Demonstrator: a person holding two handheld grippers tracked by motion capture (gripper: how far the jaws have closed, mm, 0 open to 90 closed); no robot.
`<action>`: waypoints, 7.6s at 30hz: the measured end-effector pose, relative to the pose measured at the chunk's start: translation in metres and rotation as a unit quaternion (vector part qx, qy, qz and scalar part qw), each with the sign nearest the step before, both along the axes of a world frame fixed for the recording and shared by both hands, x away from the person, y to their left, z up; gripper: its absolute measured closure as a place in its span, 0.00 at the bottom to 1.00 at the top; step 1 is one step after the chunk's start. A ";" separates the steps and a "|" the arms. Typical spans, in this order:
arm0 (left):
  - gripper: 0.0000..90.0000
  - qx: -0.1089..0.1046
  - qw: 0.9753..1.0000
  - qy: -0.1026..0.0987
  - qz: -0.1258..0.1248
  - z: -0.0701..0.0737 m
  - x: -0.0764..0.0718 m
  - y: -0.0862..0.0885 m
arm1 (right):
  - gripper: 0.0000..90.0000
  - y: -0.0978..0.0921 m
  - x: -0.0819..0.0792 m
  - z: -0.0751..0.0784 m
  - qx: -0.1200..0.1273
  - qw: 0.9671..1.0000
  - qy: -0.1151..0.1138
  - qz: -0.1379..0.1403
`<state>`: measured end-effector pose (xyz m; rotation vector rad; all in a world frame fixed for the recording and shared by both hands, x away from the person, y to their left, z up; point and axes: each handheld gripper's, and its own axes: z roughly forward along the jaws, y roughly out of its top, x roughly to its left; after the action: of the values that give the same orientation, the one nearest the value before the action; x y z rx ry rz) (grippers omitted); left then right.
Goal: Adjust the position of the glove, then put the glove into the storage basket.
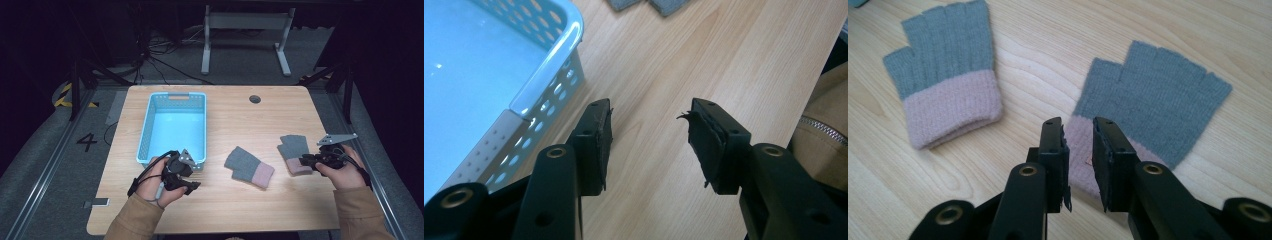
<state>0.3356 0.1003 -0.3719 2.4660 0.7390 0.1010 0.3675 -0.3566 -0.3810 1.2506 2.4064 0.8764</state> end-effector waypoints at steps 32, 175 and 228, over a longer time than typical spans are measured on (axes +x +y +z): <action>0.63 -0.014 1.000 -0.002 -0.004 0.005 -0.015 0.008 | 0.71 0.080 0.014 -0.001 0.048 0.993 -0.001 0.110; 0.59 -0.035 0.999 -0.004 -0.025 0.007 -0.002 -0.011 | 0.65 0.033 0.010 0.001 0.077 0.996 -0.036 -0.006; 0.57 -0.030 0.999 0.001 -0.016 0.001 -0.003 -0.007 | 0.65 0.002 0.046 -0.060 -0.010 0.990 0.015 -0.139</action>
<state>0.3325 0.0928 -0.3711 2.4200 0.6947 0.0629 0.4131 -0.3550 -0.4408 1.5534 2.1829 0.7528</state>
